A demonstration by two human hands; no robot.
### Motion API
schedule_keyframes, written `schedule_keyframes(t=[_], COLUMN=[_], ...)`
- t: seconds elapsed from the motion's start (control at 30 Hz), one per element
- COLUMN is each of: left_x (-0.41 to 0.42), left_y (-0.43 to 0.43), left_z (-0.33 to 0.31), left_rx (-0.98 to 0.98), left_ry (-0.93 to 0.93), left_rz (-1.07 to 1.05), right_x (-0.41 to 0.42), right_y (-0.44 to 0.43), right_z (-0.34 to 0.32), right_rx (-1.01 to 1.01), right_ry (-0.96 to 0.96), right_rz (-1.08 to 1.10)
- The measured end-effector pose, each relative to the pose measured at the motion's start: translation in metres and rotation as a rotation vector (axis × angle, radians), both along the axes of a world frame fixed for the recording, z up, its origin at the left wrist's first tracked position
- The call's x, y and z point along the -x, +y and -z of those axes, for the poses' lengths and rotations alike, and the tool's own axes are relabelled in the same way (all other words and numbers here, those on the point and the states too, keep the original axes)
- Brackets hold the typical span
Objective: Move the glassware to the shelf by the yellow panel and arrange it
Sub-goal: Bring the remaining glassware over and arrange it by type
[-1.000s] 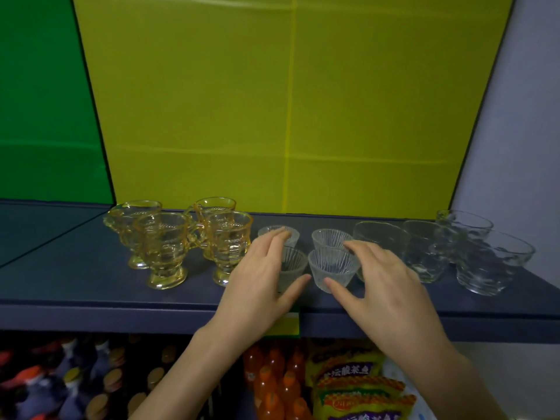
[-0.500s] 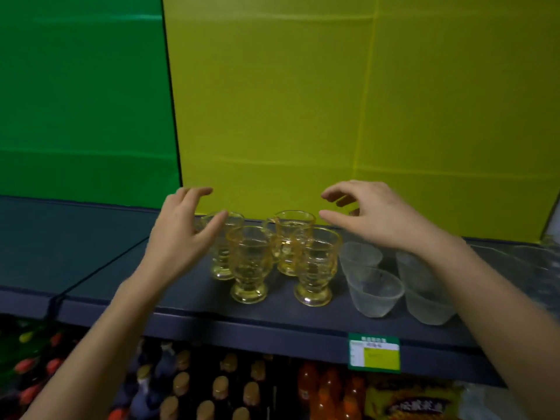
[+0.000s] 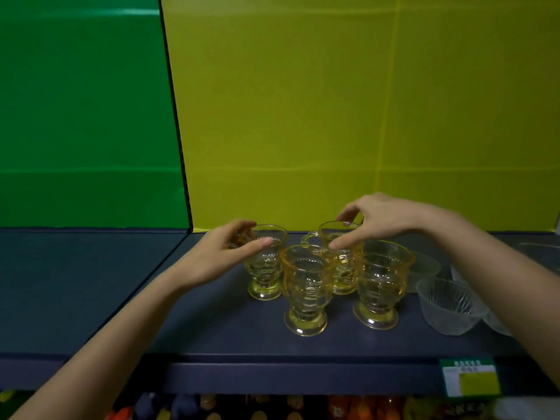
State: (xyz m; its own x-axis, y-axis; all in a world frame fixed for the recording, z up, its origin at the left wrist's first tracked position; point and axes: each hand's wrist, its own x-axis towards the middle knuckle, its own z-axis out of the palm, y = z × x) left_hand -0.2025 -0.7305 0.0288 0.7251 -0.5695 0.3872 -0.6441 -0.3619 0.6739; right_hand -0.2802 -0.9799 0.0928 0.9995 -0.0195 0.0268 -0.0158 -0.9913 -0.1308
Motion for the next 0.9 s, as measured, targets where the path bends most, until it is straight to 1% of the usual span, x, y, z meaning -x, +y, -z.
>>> schedule_keyframes(t=[0.23,0.3,0.33,0.4,0.43,0.5,0.53,0.57,0.63,0.7,0.77,0.9], left_x=[-0.027,-0.028,-0.027,-0.021,-0.013,0.011,0.023,0.036,0.056,0.065,0.067,0.062], left_y=[-0.011,-0.013,-0.014,-0.014,-0.014,-0.012,-0.011,-0.011,-0.016,-0.023,-0.03,-0.034], left_z=[0.001,0.001,0.001,-0.001,-0.004,-0.01,-0.012,-0.011,-0.005,0.003,0.008,0.008], left_rx=[0.072,0.071,0.055,0.038,0.084,0.192,0.192,0.152,0.03,-0.025,-0.037,0.016], left_ry=[0.062,0.095,0.081,-0.09,-0.2,-0.333,-0.362,-0.372,-0.366,-0.343,-0.306,-0.201], left_rz=[0.021,0.021,-0.004,-0.122,-0.155,-0.084,-0.022,0.029,0.074,0.085,0.104,0.122], right_x=[-0.007,-0.008,-0.006,0.003,0.01,0.029,0.04,0.049,0.065,0.072,0.074,0.076], right_y=[0.003,0.006,0.007,0.007,0.006,0.004,0.002,0.001,0.001,0.002,0.003,0.004], right_z=[-0.002,-0.002,-0.002,-0.005,-0.008,-0.013,-0.014,-0.015,-0.012,-0.006,0.0,0.003], right_rx=[-0.133,-0.151,-0.155,-0.156,-0.151,-0.134,-0.126,-0.115,-0.056,0.044,0.093,0.056], right_ry=[0.045,0.044,0.043,0.014,-0.023,-0.087,-0.092,-0.079,-0.05,-0.066,-0.104,-0.123], right_rz=[-0.018,-0.029,-0.034,-0.038,-0.038,-0.048,-0.059,-0.07,-0.071,-0.055,-0.042,-0.032])
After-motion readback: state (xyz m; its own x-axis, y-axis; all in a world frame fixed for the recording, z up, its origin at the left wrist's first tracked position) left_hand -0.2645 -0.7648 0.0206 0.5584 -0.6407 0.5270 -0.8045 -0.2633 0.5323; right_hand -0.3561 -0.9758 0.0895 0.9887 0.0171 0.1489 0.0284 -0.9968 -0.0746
